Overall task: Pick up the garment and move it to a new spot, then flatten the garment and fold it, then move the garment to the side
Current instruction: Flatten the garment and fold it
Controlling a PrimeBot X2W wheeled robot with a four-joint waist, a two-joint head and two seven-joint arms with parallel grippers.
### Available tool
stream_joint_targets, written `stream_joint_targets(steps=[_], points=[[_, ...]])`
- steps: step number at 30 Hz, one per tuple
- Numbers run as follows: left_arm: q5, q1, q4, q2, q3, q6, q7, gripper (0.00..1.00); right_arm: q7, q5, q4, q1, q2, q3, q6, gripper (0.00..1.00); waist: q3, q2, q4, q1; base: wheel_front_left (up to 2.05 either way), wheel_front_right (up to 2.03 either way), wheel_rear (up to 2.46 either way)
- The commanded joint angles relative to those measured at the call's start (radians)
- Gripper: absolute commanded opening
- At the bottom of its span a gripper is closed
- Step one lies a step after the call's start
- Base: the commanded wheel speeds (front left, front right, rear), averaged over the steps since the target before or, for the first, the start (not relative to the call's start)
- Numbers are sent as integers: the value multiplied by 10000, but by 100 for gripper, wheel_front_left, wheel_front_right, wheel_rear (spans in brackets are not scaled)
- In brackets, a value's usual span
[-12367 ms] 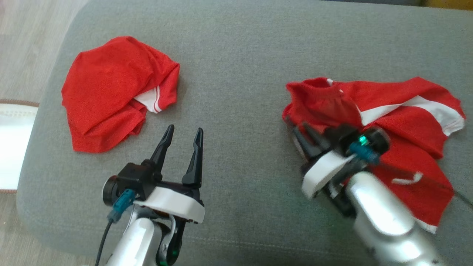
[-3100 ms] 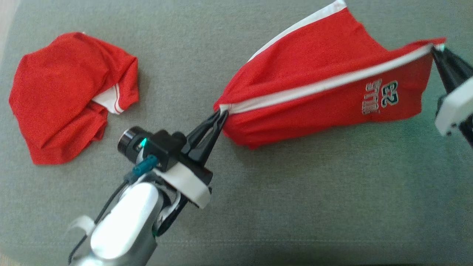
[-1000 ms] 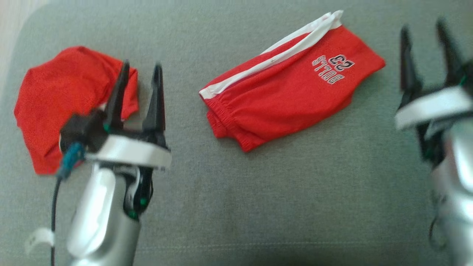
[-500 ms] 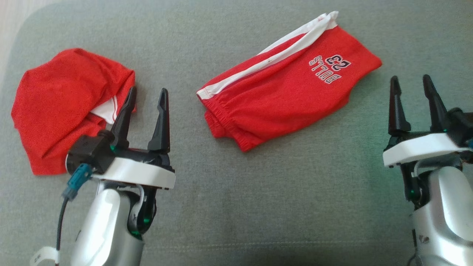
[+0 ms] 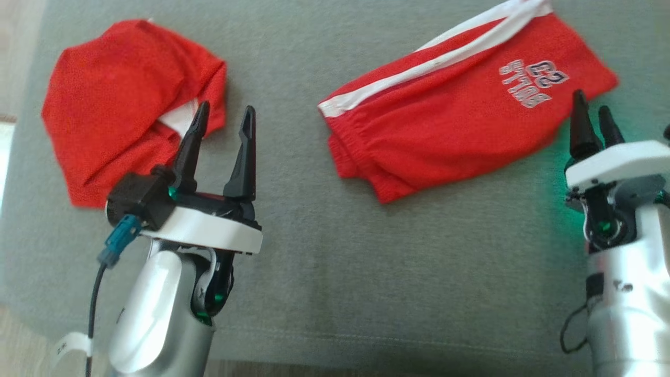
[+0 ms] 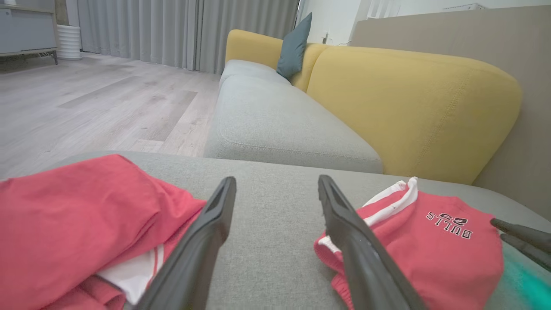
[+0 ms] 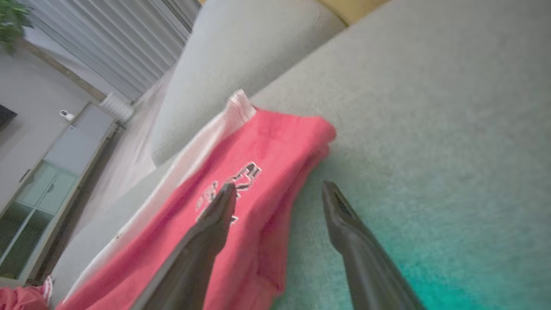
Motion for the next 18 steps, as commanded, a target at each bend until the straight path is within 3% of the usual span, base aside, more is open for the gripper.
stream_joint_targets(steps=[1,15,16,17,18], points=[[-98,-337,-313,77,207,69,-51,100,194,87,106,-503,80,-13,35,100,293,0,361,0,0,0,0],[-540,-779,-431,76,-168,266,-51,100,1504,-1618,2926,-2871,82,-2027,35,100,1000,0,1358,0,0,0,0],[-557,-781,-431,76,-180,285,-51,100,1509,-1721,3027,-2987,82,-2114,35,86,1009,0,1384,0,0,0,0],[-572,-782,-432,76,-191,300,-51,100,1490,-1808,3104,-3098,83,-2199,35,16,1017,0,1403,0,0,0,0],[-583,-782,-432,76,-198,313,-51,100,1438,-1909,3151,-3189,83,-2251,35,0,1020,0,1412,0,0,0,0]])
